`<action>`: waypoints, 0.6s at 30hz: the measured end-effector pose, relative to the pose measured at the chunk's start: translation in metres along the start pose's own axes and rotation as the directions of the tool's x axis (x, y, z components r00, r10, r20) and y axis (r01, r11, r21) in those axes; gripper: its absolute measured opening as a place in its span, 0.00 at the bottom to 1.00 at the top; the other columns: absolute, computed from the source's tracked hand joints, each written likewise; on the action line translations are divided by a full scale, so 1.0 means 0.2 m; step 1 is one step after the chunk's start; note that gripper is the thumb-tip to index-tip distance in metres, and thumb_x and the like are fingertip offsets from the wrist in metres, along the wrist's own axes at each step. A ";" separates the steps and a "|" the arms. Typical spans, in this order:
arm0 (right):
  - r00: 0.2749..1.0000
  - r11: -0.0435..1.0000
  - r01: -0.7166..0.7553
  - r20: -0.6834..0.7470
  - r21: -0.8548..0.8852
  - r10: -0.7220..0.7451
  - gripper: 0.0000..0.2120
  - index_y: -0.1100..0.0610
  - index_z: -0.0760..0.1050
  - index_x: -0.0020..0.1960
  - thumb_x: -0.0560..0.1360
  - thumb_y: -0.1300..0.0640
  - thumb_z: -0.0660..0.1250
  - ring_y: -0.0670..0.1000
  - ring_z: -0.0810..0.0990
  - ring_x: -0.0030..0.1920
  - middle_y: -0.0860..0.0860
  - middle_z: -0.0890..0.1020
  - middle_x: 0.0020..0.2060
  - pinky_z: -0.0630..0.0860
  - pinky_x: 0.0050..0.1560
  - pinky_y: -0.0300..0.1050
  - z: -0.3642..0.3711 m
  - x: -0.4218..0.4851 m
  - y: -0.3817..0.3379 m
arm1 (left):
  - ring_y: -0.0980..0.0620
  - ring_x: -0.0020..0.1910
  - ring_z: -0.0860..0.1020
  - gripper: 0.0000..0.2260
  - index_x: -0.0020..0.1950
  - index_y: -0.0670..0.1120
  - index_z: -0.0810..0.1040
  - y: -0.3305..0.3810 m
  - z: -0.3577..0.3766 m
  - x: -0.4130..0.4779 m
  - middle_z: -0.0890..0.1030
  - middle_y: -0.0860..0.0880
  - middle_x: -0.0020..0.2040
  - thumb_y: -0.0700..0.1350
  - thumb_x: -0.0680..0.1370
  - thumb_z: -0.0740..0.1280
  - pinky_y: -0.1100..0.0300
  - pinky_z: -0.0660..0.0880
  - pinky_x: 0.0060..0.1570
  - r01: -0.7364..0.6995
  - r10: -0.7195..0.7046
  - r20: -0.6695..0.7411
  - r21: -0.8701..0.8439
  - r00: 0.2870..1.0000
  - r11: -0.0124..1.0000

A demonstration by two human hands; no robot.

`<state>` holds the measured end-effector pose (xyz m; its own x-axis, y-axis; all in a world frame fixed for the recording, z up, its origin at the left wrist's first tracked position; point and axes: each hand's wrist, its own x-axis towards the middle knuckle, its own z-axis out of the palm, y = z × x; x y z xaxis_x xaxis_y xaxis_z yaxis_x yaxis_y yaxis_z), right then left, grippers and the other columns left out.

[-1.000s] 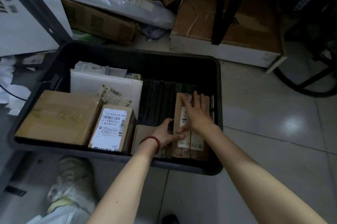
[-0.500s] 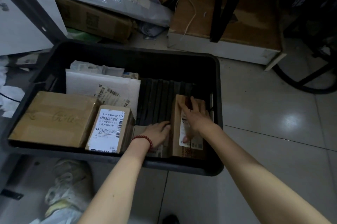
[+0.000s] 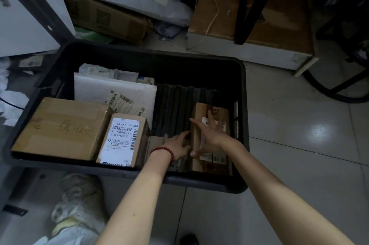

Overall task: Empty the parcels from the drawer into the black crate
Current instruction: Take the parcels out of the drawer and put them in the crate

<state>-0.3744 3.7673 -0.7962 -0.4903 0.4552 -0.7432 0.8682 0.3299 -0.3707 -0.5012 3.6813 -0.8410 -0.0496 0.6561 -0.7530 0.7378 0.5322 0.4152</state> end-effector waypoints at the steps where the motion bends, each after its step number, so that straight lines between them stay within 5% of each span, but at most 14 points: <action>1: 1.000 1.000 -0.012 -0.006 0.010 0.012 0.57 0.36 0.36 0.76 0.66 0.47 0.78 0.64 0.25 0.72 0.52 0.24 0.73 0.43 0.72 0.71 0.00 -0.01 -0.01 | 0.45 0.76 0.56 0.27 0.78 0.53 0.47 0.00 0.00 0.00 0.60 0.42 0.76 0.50 0.82 0.56 0.46 0.43 0.75 0.005 -0.005 -0.004 -0.014 1.000 1.000; 5: 0.995 0.994 -0.102 -0.016 0.032 0.103 0.68 0.46 0.23 0.73 0.63 0.46 0.80 0.64 0.25 0.71 0.55 0.23 0.71 0.41 0.74 0.67 -0.03 -0.03 -0.04 | 0.39 0.75 0.55 0.26 0.78 0.55 0.51 0.01 -0.02 -0.01 0.60 0.42 0.76 0.51 0.81 0.57 0.44 0.51 0.73 0.043 -0.045 -0.021 -0.092 0.999 0.995; 9: 0.993 0.992 -0.114 -0.022 0.048 0.116 0.68 0.48 0.23 0.73 0.63 0.44 0.79 0.60 0.27 0.73 0.52 0.24 0.72 0.41 0.74 0.62 0.00 -0.03 -0.01 | 0.46 0.75 0.58 0.21 0.77 0.47 0.56 0.09 0.00 0.01 0.60 0.45 0.76 0.46 0.84 0.48 0.40 0.44 0.73 0.101 -0.102 -0.022 -0.044 0.995 0.994; 12: 0.995 0.996 -0.083 -0.047 0.039 0.085 0.66 0.47 0.24 0.74 0.64 0.43 0.78 0.60 0.28 0.74 0.52 0.25 0.73 0.42 0.74 0.62 0.01 -0.02 0.01 | 0.46 0.75 0.59 0.22 0.76 0.52 0.60 0.09 -0.01 0.01 0.63 0.47 0.75 0.55 0.83 0.45 0.43 0.42 0.73 0.064 -0.064 0.010 -0.274 0.998 0.960; 15: 0.999 0.999 -0.030 0.030 -0.038 0.032 0.68 0.46 0.24 0.73 0.62 0.43 0.79 0.60 0.28 0.74 0.50 0.23 0.72 0.43 0.73 0.65 0.02 -0.01 0.00 | 0.43 0.72 0.64 0.31 0.76 0.52 0.59 0.10 -0.03 0.01 0.66 0.45 0.74 0.64 0.77 0.59 0.51 0.60 0.70 0.045 -0.087 -0.029 -0.672 0.996 0.739; 18: 0.994 0.983 -0.014 0.100 -0.182 0.033 0.73 0.48 0.15 0.65 0.59 0.43 0.81 0.58 0.22 0.70 0.50 0.19 0.66 0.37 0.72 0.65 0.08 -0.04 0.00 | 0.44 0.68 0.69 0.30 0.77 0.50 0.57 0.11 -0.02 0.05 0.67 0.44 0.72 0.58 0.78 0.62 0.57 0.67 0.61 0.014 -0.115 -0.107 -0.671 0.988 0.741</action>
<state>-0.3691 3.7508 -0.8002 -0.4514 0.3807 -0.8070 0.8467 0.4683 -0.2526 -0.4877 3.7021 -0.8364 -0.2059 0.6440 -0.7368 0.0945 0.7625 0.6400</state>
